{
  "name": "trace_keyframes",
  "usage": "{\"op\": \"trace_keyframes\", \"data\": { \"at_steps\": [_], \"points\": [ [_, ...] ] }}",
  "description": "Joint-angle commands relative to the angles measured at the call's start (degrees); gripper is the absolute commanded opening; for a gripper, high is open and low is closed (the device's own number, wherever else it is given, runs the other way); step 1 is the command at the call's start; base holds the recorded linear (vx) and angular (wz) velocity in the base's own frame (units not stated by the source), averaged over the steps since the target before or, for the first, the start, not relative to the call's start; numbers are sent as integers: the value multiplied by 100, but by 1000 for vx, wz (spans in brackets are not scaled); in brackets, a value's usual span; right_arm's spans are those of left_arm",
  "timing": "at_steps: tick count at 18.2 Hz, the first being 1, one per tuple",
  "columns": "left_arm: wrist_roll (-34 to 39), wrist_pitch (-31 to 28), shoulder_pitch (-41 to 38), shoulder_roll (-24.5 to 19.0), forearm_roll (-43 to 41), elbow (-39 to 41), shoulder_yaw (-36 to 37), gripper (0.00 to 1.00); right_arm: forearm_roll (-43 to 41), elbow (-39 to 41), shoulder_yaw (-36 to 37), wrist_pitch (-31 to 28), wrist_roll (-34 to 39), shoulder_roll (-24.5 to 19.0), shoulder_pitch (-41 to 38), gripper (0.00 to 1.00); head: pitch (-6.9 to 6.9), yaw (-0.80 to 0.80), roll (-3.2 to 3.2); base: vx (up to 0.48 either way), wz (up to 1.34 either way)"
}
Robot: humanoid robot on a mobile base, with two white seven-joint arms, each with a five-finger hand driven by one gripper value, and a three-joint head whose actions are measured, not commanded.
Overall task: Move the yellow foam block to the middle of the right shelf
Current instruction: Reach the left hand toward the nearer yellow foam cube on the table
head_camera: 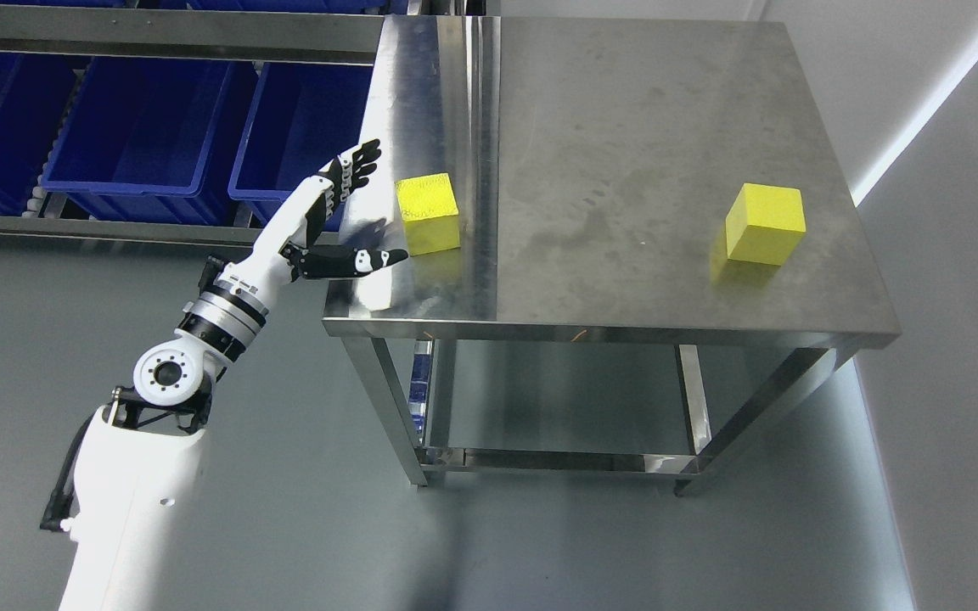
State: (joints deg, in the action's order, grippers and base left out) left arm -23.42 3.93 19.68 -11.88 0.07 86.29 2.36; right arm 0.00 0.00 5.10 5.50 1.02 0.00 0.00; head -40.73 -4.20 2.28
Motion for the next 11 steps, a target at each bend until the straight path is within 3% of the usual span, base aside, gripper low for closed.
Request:
{"op": "trace_keyframes", "data": {
  "at_steps": [1, 11],
  "points": [
    [-31, 11, 422, 98, -69, -884, 520, 100, 0, 100, 0, 4, 3, 100, 9, 100, 0, 0, 0, 0, 0],
    [-40, 55, 783, 423, -95, -1843, 792, 100, 0, 100, 0, 4, 3, 100, 9, 100, 0, 0, 0, 0, 0]
  ]
}}
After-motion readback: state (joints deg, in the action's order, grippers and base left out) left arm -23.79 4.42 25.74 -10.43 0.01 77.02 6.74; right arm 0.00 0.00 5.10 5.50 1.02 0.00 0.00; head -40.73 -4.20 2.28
